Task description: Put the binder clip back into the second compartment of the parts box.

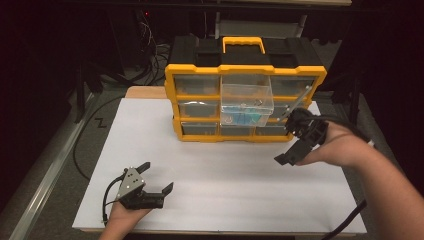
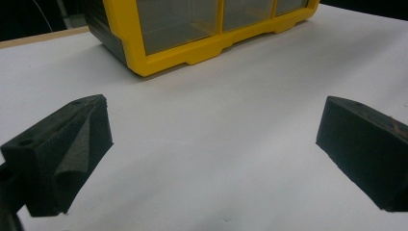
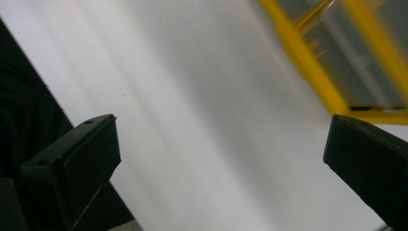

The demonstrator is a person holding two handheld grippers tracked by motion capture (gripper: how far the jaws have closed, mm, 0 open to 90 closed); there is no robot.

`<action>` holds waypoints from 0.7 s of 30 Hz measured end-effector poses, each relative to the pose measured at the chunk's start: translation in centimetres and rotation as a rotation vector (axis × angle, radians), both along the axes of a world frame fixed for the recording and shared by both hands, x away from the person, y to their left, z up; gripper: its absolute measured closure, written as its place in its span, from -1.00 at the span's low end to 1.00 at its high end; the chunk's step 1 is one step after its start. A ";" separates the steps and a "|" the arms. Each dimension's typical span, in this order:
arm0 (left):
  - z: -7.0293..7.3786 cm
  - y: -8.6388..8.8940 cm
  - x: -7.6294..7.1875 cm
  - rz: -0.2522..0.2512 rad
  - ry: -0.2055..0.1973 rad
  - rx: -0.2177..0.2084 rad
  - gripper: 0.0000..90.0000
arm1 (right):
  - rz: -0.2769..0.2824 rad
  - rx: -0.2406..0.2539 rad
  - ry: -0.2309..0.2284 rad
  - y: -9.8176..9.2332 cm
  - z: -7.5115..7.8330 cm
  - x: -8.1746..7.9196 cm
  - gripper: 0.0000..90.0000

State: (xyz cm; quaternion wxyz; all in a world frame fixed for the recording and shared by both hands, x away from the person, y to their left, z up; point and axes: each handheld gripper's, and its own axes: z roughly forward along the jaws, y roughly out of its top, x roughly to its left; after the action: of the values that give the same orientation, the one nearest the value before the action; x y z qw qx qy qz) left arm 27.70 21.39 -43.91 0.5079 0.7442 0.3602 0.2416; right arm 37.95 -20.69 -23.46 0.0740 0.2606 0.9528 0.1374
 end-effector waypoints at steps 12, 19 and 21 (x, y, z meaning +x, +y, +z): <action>-0.1 0.0 0.2 0.001 0.013 0.014 -1.00 | -0.118 0.166 -0.030 -2.2 -15.3 -0.3 -1.00; -0.1 0.0 0.2 0.001 0.019 0.009 -1.00 | -0.202 0.525 -0.255 -3.6 -17.5 -2.6 -1.00; 0.0 0.1 0.2 0.003 0.022 -0.004 -1.00 | -0.229 0.654 -0.330 -4.1 -17.7 -3.8 -1.00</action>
State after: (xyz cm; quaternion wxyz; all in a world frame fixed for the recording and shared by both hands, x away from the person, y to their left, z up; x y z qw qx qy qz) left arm 27.86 21.50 -43.88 0.5052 0.7452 0.3672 0.2335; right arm 34.17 -24.78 -41.16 0.1543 0.3493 0.7987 0.4651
